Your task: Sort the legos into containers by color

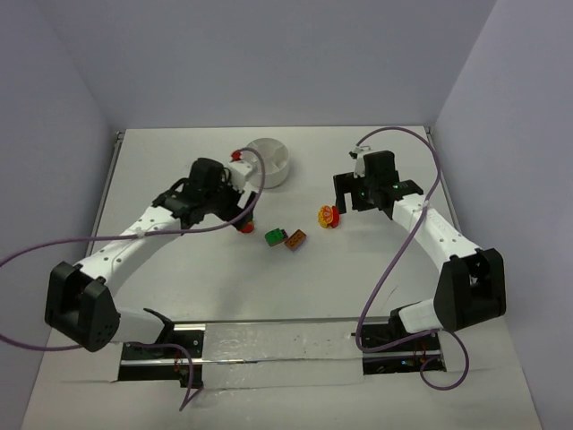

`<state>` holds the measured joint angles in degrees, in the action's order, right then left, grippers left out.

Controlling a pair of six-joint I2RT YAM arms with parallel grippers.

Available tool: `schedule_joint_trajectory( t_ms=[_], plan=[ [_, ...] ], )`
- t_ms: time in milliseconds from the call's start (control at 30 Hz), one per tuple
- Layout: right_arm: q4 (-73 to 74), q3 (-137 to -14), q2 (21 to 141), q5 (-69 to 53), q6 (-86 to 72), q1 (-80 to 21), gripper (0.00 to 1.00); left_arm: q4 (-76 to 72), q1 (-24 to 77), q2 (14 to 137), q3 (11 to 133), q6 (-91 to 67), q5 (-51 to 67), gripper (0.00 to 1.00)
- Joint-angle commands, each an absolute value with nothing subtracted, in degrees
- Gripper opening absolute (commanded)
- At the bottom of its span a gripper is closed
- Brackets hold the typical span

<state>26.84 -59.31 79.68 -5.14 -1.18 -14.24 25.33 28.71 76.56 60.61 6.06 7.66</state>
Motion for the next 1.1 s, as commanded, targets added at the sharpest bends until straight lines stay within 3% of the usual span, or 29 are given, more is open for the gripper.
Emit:
schedule_joint_trajectory(
  t_ms=[0, 300, 1067],
  plan=[
    [27.20, -61.35, 77.21, -6.54, -0.66, -12.67, 1.00, 27.77, 36.58, 81.02, 64.15, 8.30, 5.63, 0.96],
    [27.86, -61.82, 77.78, -8.24, -0.91, -10.20, 1.00, 30.02, 40.20, 92.31, 70.91, 6.43, 6.49, 0.82],
    [27.51, -61.87, 79.01, -8.00, -1.03, -10.11, 1.00, 30.32, 42.43, 103.98, 76.15, 11.16, 10.46, 0.71]
  ],
)
